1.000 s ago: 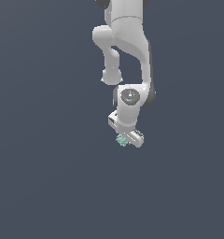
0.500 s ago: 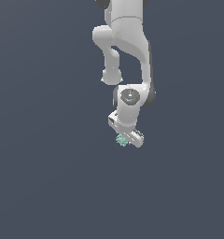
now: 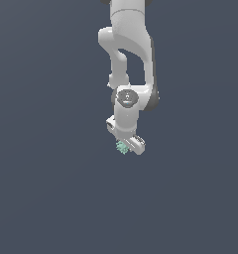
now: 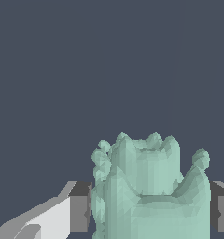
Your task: Pick up the object and move it to a goal position.
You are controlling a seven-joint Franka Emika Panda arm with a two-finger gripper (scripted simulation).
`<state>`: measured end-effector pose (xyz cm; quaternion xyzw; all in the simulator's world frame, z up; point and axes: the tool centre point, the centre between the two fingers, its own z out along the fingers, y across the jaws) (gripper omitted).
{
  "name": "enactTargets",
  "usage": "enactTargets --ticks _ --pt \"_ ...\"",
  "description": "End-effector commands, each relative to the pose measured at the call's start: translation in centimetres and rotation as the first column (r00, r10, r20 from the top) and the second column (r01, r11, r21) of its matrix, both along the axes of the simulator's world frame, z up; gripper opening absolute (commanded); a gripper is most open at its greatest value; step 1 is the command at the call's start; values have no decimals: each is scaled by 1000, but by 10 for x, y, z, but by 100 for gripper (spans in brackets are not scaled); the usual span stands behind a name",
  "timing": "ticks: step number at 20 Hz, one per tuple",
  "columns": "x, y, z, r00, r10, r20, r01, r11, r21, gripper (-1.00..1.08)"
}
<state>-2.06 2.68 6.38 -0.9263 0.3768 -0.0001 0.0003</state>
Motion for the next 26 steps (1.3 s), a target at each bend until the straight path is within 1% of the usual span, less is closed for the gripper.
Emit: enactTargets --ticks 1,12,15,20,23,26 --pt "1 -22 11 1000 -2 1 2 1000 0 -100" --pt "7 -146 79 1000 -2 0 2 1000 1 -100" --pt "9 -175 95 1000 -2 0 2 1000 1 -100" --pt "14 -208 112 1000 -1 0 1 1000 0 -100" --pt "15 -217 117 1000 -1 0 1 1000 -1 -100" --pt "16 -220 119 1000 -1 0 1 1000 -1 -100"
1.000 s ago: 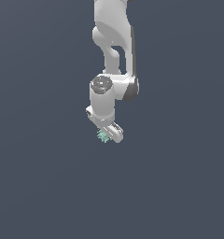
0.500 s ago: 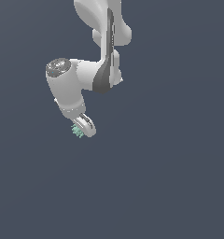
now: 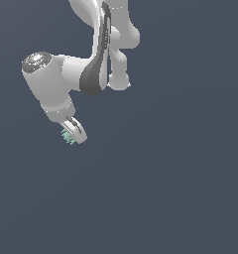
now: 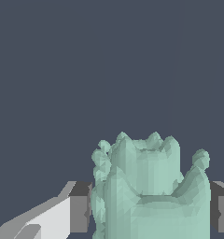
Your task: Pick up the object and move it to a goal position.
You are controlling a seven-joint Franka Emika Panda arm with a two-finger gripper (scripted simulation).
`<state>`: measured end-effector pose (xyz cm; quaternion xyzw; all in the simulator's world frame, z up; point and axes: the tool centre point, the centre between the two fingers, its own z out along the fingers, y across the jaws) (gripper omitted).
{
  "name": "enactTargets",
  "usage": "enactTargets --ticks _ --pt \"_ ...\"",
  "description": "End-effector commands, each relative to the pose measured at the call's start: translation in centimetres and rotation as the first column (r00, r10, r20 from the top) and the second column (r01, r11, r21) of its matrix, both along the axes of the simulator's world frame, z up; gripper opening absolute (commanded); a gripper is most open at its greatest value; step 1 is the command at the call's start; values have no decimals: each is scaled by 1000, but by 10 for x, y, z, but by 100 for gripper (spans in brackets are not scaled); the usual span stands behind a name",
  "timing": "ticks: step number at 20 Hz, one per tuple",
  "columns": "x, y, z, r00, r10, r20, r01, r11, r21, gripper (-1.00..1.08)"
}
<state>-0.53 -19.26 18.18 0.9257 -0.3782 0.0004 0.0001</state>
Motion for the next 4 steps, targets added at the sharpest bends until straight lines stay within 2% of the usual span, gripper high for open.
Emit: enactTargets --ticks 1,4 --pt "1 -1 1 1000 2 -1 -2 1000 0 -100" --pt "1 2 -1 1000 2 -1 -2 1000 0 -100"
